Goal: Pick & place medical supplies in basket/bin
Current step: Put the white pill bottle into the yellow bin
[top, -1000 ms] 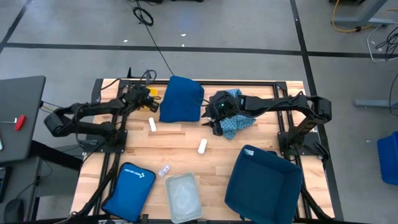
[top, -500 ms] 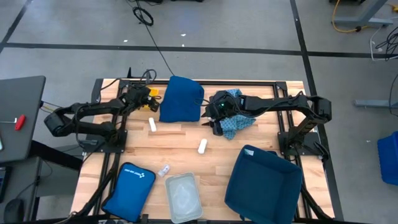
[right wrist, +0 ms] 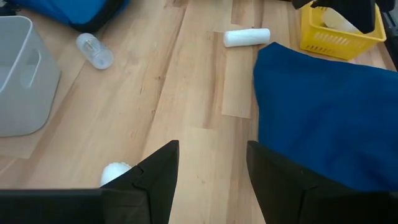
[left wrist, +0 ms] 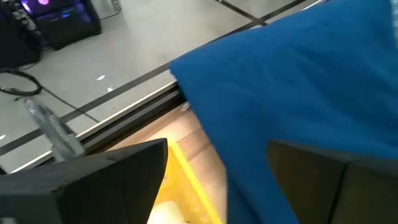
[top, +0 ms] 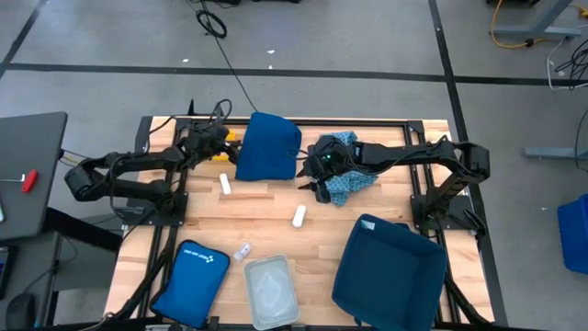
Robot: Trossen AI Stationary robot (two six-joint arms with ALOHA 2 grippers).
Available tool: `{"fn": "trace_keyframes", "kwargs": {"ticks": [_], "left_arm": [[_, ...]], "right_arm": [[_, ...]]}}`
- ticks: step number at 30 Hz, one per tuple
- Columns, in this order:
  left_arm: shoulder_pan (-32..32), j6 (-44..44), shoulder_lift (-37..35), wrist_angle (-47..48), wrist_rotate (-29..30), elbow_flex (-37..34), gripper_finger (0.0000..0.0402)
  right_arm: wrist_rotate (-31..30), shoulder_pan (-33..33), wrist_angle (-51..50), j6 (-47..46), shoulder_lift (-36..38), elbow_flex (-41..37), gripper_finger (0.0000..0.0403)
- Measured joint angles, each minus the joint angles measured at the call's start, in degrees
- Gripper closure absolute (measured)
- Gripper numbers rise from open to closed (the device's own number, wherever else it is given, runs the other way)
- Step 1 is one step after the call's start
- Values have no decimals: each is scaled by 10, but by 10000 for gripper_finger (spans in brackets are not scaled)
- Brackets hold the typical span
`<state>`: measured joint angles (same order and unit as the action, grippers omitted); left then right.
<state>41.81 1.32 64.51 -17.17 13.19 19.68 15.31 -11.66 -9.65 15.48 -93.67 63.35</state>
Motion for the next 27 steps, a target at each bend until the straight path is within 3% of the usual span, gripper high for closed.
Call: {"fn": "trace_keyframes", "kwargs": {"ticks": [5,9,13,16,18,22,27], "left_arm": [[-28,-5,-22,3,-40,0,130],[-70,-30,-53,3,-146,0,139],[-127,-48,-94,-9,-291,0,154],[-177,-42,-128,-36,-353,0,163],[-214,-34,-149,-55,-355,0,168],[-296,-19,-175,-116,-302,-8,173],[-419,-2,-173,-354,-175,-104,174]], "right_arm": [[1,0,0,8,0,0,208],[10,0,0,9,0,0,208],[24,0,1,9,0,0,208],[30,0,6,9,0,0,208],[31,2,13,5,0,0,208],[31,12,32,5,0,0,208],[31,27,46,5,0,0,208]]}}
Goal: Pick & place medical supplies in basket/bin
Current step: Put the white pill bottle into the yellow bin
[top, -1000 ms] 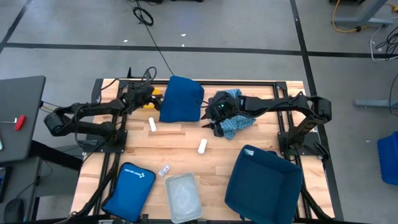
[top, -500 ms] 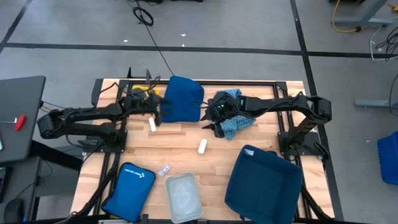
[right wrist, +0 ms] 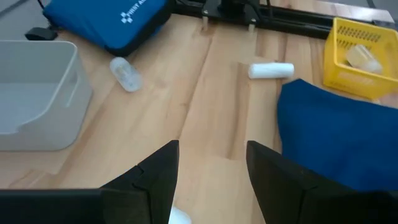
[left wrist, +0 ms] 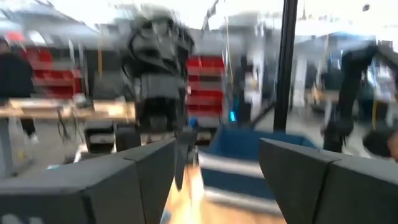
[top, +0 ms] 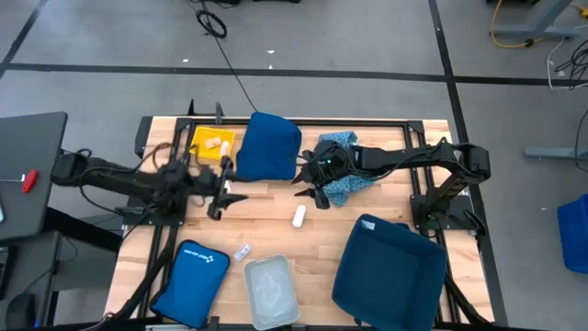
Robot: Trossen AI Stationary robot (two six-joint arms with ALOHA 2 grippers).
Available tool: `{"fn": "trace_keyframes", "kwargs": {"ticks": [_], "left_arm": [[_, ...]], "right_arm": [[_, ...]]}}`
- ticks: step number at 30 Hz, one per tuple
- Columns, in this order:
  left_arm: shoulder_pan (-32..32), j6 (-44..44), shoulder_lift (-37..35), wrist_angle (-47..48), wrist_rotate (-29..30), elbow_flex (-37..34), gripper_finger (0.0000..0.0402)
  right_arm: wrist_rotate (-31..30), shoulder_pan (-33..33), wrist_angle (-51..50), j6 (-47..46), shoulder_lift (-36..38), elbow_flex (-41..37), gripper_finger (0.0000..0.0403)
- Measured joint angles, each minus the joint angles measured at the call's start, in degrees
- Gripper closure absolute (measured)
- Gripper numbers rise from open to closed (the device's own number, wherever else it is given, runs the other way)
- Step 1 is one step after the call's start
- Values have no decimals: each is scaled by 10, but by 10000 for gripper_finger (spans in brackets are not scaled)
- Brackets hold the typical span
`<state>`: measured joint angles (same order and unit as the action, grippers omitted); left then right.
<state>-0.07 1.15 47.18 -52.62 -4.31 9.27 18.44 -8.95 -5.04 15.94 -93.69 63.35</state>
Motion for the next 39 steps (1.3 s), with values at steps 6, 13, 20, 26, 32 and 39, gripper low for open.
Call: {"fn": "trace_keyframes", "kwargs": {"ticks": [6,13,20,26,32,39], "left_arm": [[-108,11,-1,-94,120,-87,174],[-181,59,0,112,169,-44,174],[-248,125,1,349,241,36,175],[-272,286,13,513,246,78,175],[-277,394,39,530,178,80,169],[-277,450,91,530,119,87,131]], "right_arm": [[-3,16,1,-2,0,0,208],[-11,24,-12,-10,0,0,208],[-13,24,-34,-22,0,0,208],[-13,24,-52,-33,0,0,208],[-19,24,-80,-33,0,0,208],[-43,24,-103,-33,0,0,208]]}}
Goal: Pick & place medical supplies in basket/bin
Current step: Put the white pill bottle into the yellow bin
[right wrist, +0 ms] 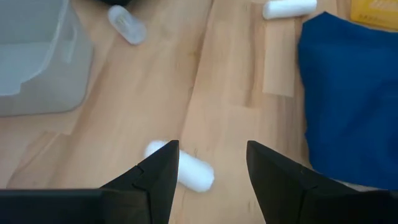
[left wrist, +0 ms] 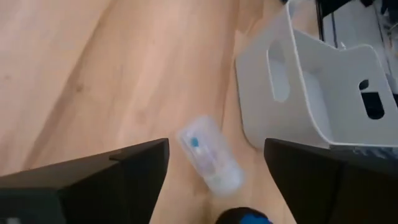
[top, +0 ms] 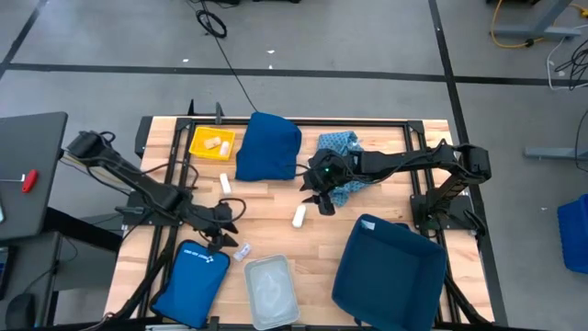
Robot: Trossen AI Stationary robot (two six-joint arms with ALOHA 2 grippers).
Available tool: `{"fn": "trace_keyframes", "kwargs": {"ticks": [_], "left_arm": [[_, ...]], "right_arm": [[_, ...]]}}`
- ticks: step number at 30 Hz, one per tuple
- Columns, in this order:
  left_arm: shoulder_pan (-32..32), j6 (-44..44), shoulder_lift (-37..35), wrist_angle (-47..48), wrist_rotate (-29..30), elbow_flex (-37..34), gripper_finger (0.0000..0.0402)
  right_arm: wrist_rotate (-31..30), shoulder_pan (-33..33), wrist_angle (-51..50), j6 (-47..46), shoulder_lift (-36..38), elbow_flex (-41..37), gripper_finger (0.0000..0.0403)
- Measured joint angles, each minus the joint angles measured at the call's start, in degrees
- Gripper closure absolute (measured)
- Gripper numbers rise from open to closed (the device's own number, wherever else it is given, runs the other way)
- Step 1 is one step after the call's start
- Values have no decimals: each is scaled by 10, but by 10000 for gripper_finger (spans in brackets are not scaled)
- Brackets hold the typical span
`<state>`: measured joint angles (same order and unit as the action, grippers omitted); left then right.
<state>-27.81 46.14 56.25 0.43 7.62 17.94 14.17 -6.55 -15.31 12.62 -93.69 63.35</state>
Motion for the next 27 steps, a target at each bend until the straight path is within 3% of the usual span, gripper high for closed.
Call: {"fn": "trace_keyframes", "kwargs": {"ticks": [5,14,27], "left_arm": [[1,0,55,9,-1,47,115],[2,-10,179,177,13,155,114],[2,-7,259,177,-2,195,114]], "right_arm": [[-18,0,-3,-2,0,0,208],[-25,0,-7,-3,0,0,208],[-26,0,-11,1,0,0,208]]}}
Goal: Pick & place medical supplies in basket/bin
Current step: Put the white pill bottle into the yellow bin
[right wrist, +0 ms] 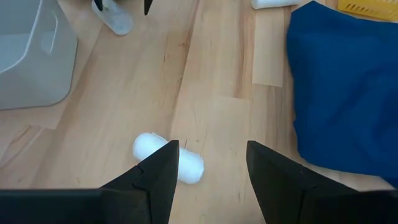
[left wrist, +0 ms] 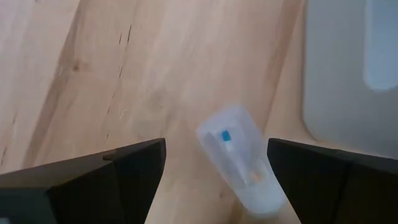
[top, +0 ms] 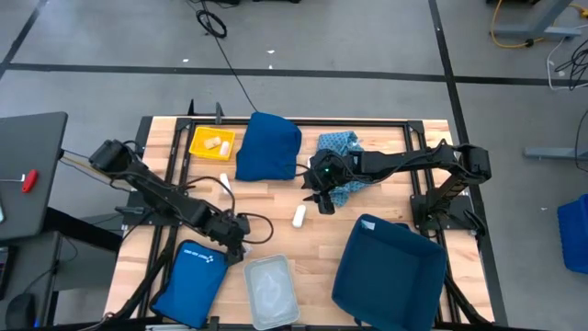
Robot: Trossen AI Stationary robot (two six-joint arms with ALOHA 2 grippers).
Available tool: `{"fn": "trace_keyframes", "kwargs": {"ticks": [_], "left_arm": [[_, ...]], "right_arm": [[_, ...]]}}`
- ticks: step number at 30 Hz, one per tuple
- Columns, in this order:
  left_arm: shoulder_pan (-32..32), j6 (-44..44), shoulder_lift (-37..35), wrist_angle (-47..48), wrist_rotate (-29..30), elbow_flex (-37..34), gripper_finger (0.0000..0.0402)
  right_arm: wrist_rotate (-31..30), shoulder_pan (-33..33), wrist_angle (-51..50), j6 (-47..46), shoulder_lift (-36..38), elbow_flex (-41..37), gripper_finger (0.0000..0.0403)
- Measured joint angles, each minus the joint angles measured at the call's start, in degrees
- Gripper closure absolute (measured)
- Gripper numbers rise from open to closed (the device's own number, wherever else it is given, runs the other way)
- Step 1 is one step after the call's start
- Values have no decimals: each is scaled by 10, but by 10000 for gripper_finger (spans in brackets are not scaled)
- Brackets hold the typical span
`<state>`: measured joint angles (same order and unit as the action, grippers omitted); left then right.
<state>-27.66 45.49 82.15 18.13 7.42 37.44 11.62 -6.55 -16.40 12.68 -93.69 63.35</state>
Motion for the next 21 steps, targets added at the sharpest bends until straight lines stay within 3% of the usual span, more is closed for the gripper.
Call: {"fn": "trace_keyframes", "kwargs": {"ticks": [14,17,21], "left_arm": [[-1,29,49,3,-6,3,124],[-2,30,50,5,0,2,149],[-1,28,50,11,3,2,215]], "right_arm": [[-14,0,3,2,0,0,208],[-14,0,3,3,0,0,208],[-14,0,3,3,0,0,208]]}}
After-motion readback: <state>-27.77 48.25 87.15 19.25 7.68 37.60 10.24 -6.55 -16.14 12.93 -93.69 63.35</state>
